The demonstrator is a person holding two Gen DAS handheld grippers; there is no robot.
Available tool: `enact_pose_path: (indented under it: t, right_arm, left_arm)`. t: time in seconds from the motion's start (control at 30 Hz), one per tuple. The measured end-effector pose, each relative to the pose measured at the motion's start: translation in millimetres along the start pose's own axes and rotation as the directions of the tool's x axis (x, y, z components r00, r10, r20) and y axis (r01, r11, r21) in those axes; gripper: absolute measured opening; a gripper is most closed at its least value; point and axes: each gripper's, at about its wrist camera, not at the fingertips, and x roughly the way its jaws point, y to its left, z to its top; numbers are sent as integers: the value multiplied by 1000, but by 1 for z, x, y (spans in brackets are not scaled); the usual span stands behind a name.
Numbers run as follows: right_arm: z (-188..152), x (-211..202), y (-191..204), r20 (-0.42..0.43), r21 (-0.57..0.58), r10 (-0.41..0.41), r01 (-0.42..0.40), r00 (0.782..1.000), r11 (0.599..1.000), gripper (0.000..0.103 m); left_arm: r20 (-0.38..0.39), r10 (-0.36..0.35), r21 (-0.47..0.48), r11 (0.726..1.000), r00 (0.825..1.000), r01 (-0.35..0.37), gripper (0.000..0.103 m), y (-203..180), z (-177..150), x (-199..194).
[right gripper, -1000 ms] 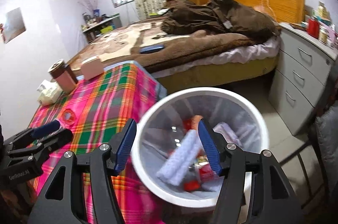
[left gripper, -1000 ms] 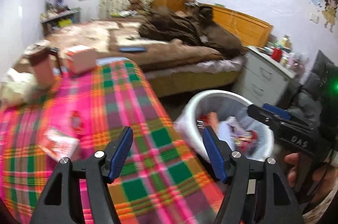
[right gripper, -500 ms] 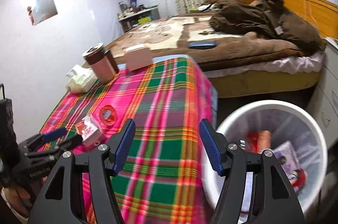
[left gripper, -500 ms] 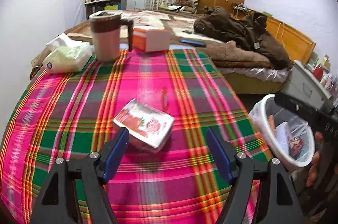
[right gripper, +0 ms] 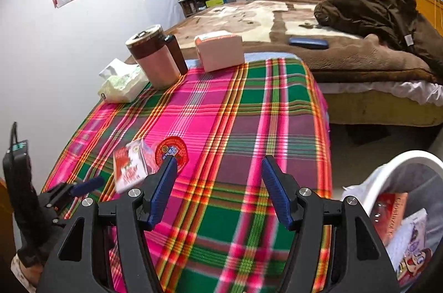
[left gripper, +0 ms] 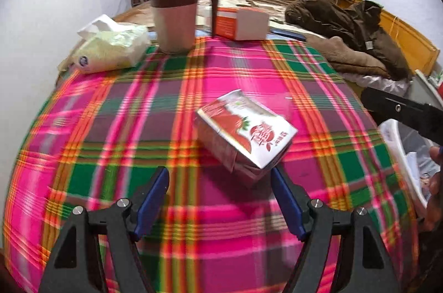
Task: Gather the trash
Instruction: 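Grasp the red-lidded jelly cup with the right tool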
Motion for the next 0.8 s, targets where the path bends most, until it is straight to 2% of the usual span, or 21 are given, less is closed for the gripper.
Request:
enact_pose_path:
  t: [0.3,0.33,0.43,0.5,0.8]
  right_arm:
    - [3,27,16,-40,-61,27,-29,999,998,64]
    - [3,30,20,-44,-76,33,-36,998,996,64]
    - [4,40,31,-62,-121,60,-67,996,990,64]
    - [6,45,37,-74,-156,59,-70,996,985,64]
    - [18,65,55,-100,-274,98,-122,990,954,65]
  left_arm:
    - [4,70,-88,994,998,-70,77,58,14,9]
    - [8,66,-96,993,998,-65,77,62,15,8]
    - [30,-30,-124,992,999,33,77,67,18,2]
    - [42,-65,-123,990,997,69,77,66,20,-2]
    - [38,-108,-120,986,993,112,77,62,26,1]
